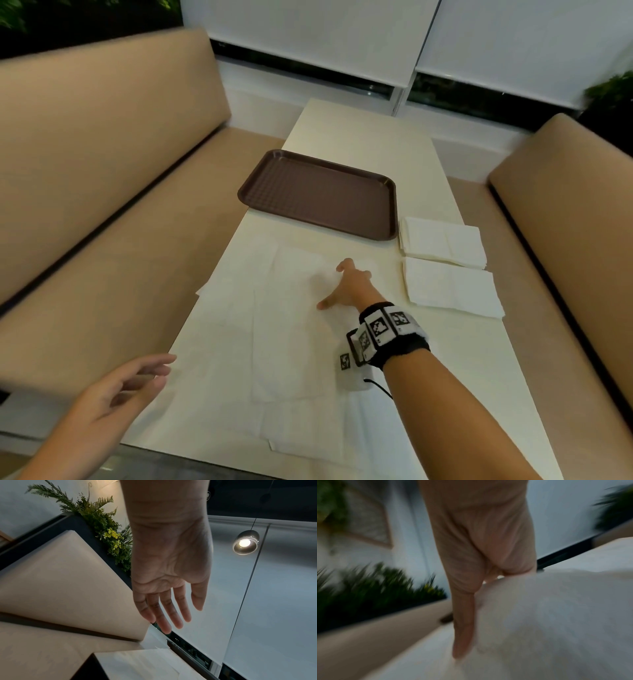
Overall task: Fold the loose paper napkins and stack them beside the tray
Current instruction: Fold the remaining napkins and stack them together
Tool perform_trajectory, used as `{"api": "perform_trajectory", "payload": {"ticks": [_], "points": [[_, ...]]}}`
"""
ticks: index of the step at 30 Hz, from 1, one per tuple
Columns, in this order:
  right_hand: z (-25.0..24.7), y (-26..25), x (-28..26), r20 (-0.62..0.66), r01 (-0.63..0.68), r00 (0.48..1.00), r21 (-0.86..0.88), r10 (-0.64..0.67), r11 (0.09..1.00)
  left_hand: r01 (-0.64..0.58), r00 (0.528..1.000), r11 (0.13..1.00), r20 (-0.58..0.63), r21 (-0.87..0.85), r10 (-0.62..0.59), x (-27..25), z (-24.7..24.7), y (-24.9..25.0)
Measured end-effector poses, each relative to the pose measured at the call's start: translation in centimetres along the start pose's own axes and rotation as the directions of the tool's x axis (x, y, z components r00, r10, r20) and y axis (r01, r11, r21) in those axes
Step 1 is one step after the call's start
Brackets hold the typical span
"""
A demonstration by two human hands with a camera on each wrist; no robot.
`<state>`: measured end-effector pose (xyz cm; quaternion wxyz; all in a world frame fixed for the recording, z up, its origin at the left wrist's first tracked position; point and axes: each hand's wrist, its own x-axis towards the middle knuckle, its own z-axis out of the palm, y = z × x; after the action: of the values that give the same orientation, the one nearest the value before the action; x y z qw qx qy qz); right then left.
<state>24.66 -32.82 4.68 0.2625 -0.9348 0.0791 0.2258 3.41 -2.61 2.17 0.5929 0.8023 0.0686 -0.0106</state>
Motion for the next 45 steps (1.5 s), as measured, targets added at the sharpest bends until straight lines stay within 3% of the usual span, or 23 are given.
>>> {"api": "perform_trajectory", "payload": {"ticks": [3,6,11,15,18,20,23,29,34,39,43,45], "points": [[-1.9,0.1,-1.3,-0.030,0.156,0.988,0.152,-0.154,0.976,-0.014,1.000,1.000,0.010,0.010,0.014,0.3,-0.1,0.9],[-3.5,0.2,-4.4,-0.085,0.332,0.943,0.225,-0.321,0.916,-0.045,0.999,0.998,0.015,-0.033,0.045,1.5,0.7,3.0],[-7.8,-0.3,-10.9,-0.067,0.579,0.796,0.372,-0.601,0.725,-0.186,0.980,0.979,0.062,-0.078,0.191,6.3,4.6,8.2],[-11.2,-0.1,-15.2,-0.149,0.666,0.717,0.435,-0.681,0.606,-0.194,0.946,0.945,0.203,-0.262,0.251,10.8,7.7,11.9],[-12.6,1.0,-16.2,-0.322,0.713,0.698,0.395,-0.640,0.579,-0.135,0.922,0.931,0.301,-0.339,0.243,12.3,9.3,14.8],[-13.1,1.8,-16.4,-0.465,0.719,0.694,0.412,-0.549,0.559,-0.157,0.886,0.922,0.362,-0.354,0.290,12.7,10.2,16.4],[-13.4,3.6,-16.3,-0.593,0.718,0.689,0.477,-0.417,0.507,-0.227,0.866,0.896,0.343,-0.380,0.365,13.2,11.8,18.6],[-12.3,7.5,-14.2,-0.533,0.639,0.769,0.619,-0.354,0.457,-0.287,0.886,0.871,0.235,-0.398,0.399,14.2,12.5,21.3],[-12.2,8.2,-13.6,-0.572,0.678,0.735,0.638,-0.364,0.366,-0.349,0.823,0.868,0.326,-0.354,0.464,14.4,11.2,21.5],[-11.9,8.3,-13.4,-0.559,0.660,0.750,0.672,-0.354,0.336,-0.439,0.747,0.858,0.423,-0.265,0.513,13.7,9.9,21.7],[-11.8,8.3,-13.0,-0.502,0.566,0.823,0.760,-0.264,0.319,-0.388,0.758,0.881,0.449,-0.272,0.472,13.2,9.0,21.8],[-11.9,8.5,-12.9,-0.524,0.581,0.814,0.736,-0.252,0.347,-0.391,0.765,0.886,0.446,-0.251,0.464,13.0,8.7,21.9]]}}
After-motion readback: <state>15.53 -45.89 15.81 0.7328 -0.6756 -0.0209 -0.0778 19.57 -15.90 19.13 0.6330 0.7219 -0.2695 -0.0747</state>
